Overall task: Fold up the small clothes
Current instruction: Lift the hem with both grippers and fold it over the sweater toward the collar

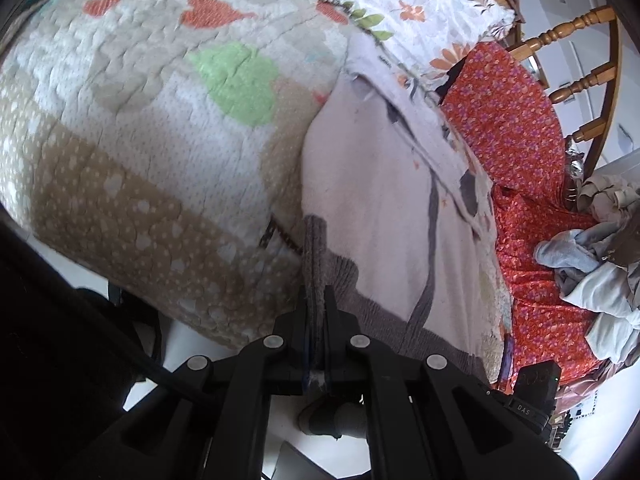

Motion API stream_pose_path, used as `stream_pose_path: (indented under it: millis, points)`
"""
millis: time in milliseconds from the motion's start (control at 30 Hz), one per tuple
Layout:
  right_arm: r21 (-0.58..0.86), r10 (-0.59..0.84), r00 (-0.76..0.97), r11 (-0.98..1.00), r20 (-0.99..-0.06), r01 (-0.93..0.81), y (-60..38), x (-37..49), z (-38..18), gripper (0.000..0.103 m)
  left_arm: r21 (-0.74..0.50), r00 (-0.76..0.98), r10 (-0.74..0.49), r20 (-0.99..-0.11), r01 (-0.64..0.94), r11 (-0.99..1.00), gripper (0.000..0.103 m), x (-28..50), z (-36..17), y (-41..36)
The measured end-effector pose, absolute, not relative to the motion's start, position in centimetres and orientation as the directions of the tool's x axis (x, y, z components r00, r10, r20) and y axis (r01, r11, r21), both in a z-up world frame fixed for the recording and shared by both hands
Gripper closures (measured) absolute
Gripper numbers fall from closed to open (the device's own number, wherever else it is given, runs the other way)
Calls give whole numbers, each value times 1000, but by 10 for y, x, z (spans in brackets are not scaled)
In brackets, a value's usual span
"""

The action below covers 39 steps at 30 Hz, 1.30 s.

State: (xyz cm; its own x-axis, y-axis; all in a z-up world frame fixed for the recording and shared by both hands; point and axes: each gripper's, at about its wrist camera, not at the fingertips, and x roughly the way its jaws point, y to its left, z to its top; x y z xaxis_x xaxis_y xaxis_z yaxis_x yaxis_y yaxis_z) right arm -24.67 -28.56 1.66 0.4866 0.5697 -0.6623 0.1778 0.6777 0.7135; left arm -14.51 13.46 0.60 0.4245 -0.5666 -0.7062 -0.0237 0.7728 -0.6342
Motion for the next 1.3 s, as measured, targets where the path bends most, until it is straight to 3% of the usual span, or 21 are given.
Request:
stream_pose_path:
  millis: [200,500,767,933,1033,1100,1133,1300]
  points:
    - [706,561,524,698,-640,115,-292,-213,49,94,-638,482,-567,-668,19,769,99,-99,40,130]
    - [666,483,626,741,-612,79,-319,-84,103,94,-574,553,-502,-665,53,817,99,52,86,78]
    - [634,394,624,743,-675,216,-357,28,66,94,-481,571,-410,-712,29,876,99,149,60,36]
    - [709,420,667,664,-616,237,-388,61,52,94,-485,545,-416,-728,20,874,99,184,43,19]
    - [729,358,740,636,-570,253,-409,73,56,92,-466,585,-355,-730,-45,884,85,192,43,23]
    - [677,274,757,679,-593,284,-416,77,60,74,-457,616,-316,-722,-81,886,57,191,48,29]
    - [642,239,754,708,-611,295,-416,78,62,59,-461,633,-303,-712,-96,882,53,189,52,35]
    - [559,205,727,779,-655,284,-408,84,69,57,-481,641,-318,-699,-93,872,49,183,64,49]
